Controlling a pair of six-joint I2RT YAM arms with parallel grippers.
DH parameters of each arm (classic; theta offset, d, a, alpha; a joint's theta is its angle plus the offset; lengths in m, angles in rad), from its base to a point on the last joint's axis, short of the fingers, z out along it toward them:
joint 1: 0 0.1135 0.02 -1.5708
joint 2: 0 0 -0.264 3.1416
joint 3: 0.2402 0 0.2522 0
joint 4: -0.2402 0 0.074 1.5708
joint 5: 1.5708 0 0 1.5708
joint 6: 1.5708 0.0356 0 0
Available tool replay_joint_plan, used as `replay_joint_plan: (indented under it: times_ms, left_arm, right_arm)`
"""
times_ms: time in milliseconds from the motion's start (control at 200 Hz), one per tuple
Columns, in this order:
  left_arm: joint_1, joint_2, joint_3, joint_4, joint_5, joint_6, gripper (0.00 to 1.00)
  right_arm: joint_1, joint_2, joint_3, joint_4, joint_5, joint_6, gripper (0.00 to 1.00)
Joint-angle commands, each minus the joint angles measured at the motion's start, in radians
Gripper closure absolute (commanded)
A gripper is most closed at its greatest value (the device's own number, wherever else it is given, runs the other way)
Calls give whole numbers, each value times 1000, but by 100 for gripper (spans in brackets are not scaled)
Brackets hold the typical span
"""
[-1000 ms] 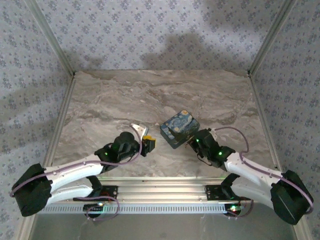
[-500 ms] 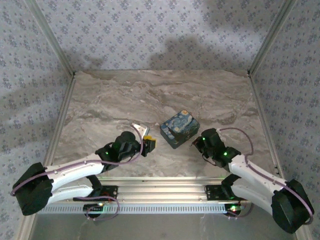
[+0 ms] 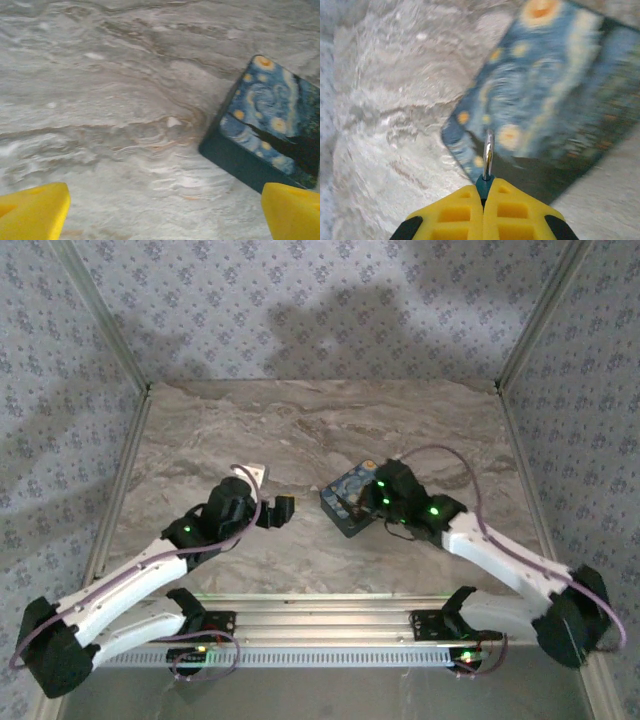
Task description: Unlock a padlock with a key
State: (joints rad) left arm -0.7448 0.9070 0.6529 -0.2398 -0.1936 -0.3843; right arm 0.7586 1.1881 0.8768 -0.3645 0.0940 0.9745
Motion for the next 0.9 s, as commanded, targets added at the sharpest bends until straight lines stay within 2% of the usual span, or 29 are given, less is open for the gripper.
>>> replay_joint_plan:
  times_ms: [0,235,430,640,894]
  left_arm:
    - [39,-46,52,-204,-48,-11,2]
    - [80,-153,43,-321,-67,-48,2]
    - [101,-218,25,-386,-76,-55,2]
    - [117,-239,10,-400,-70,-56,2]
    - [136,-214,5,-339,-19,-42,2]
  right_arm:
    - [69,200,162,-32,-15,-135,98]
    - [147,653,545,-16,-205,-197,94]
    - [159,849,688,-17,-295,-207,88]
    - [159,857,728,-56,-281,-232,61]
    - [156,704,662,-95,-207,-283,48]
